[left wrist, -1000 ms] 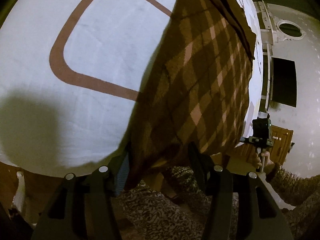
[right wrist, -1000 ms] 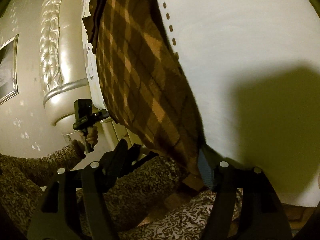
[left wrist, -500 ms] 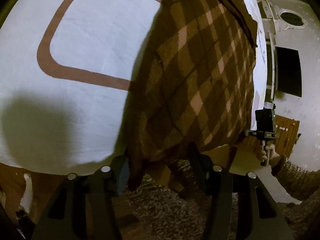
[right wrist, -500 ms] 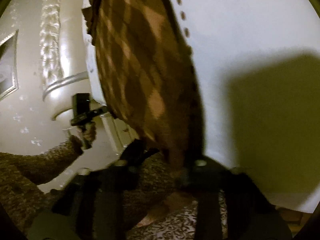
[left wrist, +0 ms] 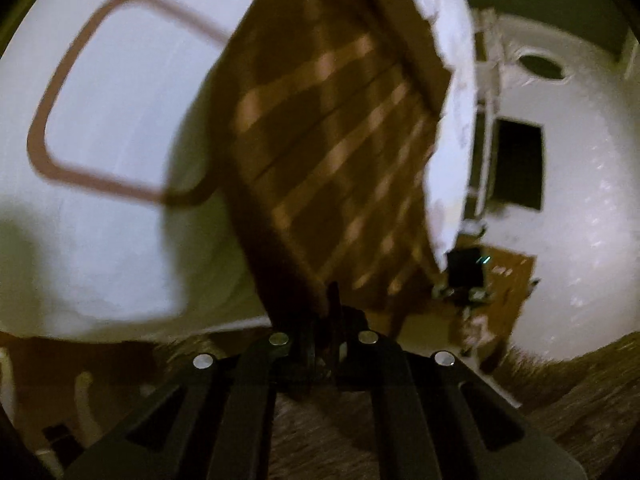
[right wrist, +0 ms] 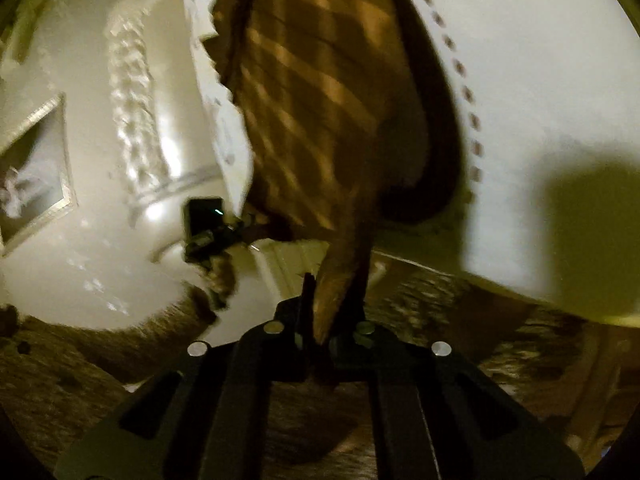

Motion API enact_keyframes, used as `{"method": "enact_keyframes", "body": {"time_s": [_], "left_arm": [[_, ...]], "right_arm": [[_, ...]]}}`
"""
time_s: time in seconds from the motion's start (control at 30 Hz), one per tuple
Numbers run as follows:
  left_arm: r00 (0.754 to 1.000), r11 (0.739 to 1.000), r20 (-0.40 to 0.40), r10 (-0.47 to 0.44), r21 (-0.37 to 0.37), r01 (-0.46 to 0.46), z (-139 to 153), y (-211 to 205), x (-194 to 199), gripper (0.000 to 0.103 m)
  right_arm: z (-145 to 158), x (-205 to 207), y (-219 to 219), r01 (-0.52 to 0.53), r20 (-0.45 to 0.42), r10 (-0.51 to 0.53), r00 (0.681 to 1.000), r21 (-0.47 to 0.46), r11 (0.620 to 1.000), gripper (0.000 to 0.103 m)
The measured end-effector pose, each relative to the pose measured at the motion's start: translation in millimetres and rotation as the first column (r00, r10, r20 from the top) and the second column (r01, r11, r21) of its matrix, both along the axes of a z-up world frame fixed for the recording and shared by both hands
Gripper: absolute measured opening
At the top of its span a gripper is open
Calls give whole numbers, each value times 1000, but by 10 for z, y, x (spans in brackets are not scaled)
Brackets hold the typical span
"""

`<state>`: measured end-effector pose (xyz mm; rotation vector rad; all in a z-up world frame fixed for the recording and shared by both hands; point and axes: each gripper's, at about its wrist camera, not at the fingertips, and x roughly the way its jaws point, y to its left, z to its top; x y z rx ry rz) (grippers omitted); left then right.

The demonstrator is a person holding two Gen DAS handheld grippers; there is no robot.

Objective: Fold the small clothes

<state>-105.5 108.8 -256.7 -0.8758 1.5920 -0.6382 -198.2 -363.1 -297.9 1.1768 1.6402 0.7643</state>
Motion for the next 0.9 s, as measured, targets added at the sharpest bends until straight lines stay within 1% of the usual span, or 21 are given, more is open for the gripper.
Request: {"method": "enact_keyframes", "body": {"time_s": [0.1,0.17,0.23,0.3,0.33,0.37,0.4,0.5,0.63,0.67,0.73,0.8,0.9], "left_arm": [[992,994,65,108,-37,-106,218,62,180,4],[980,984,99,174,-64,-169,346,120,299,4],[959,967,134,249,-91,-239,473,198,470,4],[934,948,168,315,-104,-301,580,274,673,4],[926,942,177,333,-110,-318,610,288,738,4],[910,930,196,365,-121,-347,659,312,882,4],[899,922,207,385,-133,-364,674,351,997,4],[880,911,237,412,-141,-389,718,360,1321,4],[869,910,270,414,-110,-399,714,308,1797,4],[867,909,273,417,-107,-403,692,287,1859,4],[862,905,276,424,-99,-413,646,298,2044,4],[860,903,278,428,-87,-421,586,275,2225,4],[848,894,288,445,-86,-440,545,278,2437,4]], "right_arm": [[179,130,-72,91,24,-92,995,53,994,5],[306,263,-131,149,55,-154,987,87,985,5],[406,425,-200,209,82,-220,972,126,970,5],[476,595,-253,247,106,-264,959,148,958,5],[518,723,-288,272,124,-294,948,164,948,5],[549,817,-298,288,135,-312,940,172,942,5],[580,927,-314,308,150,-336,930,184,934,5],[640,1271,-373,354,190,-393,900,210,911,5],[623,1715,-413,403,217,-447,868,221,888,5],[595,1844,-436,417,219,-462,859,223,881,5],[548,2027,-451,433,223,-477,850,218,875,5],[481,2217,-449,440,236,-478,846,197,876,5],[431,2453,-466,451,259,-484,836,179,874,5]]}}
